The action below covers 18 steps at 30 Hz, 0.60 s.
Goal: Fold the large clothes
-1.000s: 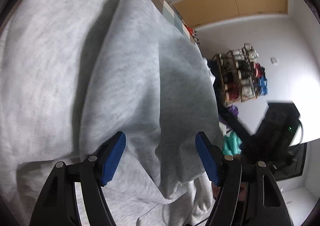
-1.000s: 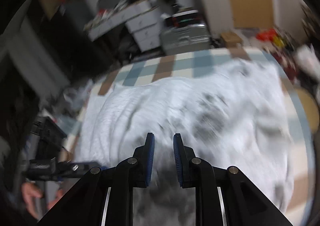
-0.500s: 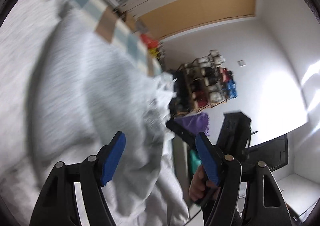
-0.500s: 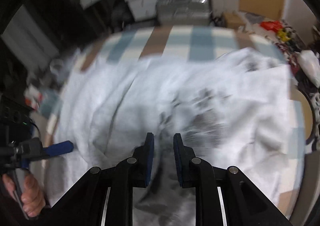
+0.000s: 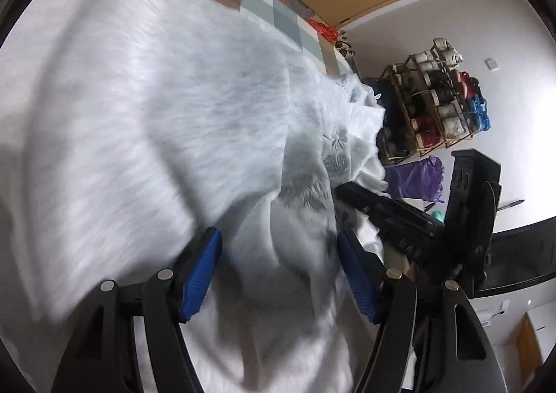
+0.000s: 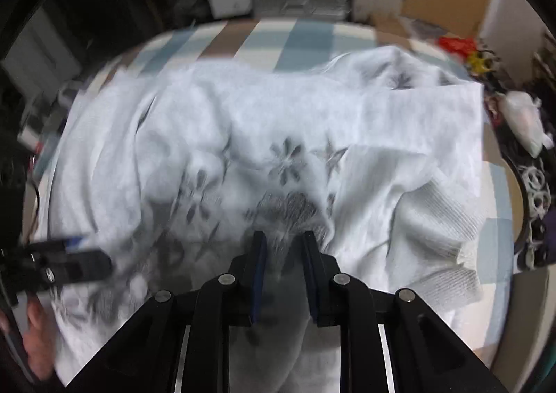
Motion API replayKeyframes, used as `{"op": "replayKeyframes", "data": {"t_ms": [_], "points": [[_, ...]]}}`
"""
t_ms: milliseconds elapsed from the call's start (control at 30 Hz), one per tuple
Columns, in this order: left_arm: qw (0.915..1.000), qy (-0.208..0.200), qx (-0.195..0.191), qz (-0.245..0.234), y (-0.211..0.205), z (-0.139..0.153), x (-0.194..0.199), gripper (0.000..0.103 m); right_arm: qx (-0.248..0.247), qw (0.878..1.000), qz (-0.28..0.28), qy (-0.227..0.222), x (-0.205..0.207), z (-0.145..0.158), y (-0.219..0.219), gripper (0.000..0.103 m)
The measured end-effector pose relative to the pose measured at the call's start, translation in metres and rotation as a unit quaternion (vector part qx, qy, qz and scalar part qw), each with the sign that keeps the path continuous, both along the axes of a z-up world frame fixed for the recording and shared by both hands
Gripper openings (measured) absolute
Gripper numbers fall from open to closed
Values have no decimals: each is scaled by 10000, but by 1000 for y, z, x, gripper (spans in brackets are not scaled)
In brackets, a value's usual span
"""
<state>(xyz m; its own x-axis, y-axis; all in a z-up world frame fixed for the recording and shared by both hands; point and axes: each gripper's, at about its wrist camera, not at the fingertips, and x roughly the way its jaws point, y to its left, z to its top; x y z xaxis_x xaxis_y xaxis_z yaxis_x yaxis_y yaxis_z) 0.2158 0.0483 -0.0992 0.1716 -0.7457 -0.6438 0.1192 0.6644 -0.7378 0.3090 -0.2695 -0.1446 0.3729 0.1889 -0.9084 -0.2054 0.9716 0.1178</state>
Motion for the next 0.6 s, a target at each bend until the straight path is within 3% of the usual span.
{"op": "replayKeyframes", "data": {"t_ms": [67, 133, 167, 200, 267, 300, 367, 433, 500, 567, 600], "points": [[9984, -458, 262, 198, 28, 27, -7, 65, 415, 9987, -37, -309, -6, 26, -18, 20], [9886, -1054, 923, 550, 59, 55, -3, 80, 481, 9953, -356, -756, -9, 51, -41, 39], [9789, -1231, 1369, 884, 81, 61, 0, 98, 394, 9927, -593, -972, -8, 61, -54, 69], [9691, -1282, 1728, 1210, 100, 60, 6, 101, 307, 9899, -810, -1123, -6, 66, -66, 83], [9533, -1110, 2296, 1620, 132, 48, 22, 101, 201, 9872, -1134, -1100, 4, 63, -86, 83], [9524, -888, 2474, 1544, 138, 39, 32, 101, 173, 9881, -1251, -879, 12, 55, -94, 83], [9607, -447, 2407, 1307, 149, 17, 48, 101, 141, 9882, -1408, -582, 24, 39, -104, 82], [9699, -349, 2053, 1261, 155, 5, 53, 101, -26, 9874, -1526, -417, 32, 24, -109, 81], [9788, -237, 1674, 1154, 153, -6, 60, 101, 132, 9879, -1528, -246, 28, 16, -116, 81], [9792, -57, 1756, 1013, 137, -13, 68, 101, 263, 9882, -1506, -44, 28, 0, -116, 76], [9786, 40, 1858, 883, 129, -18, 72, 99, 230, 9899, -1398, 70, 30, -7, -111, 68]]}}
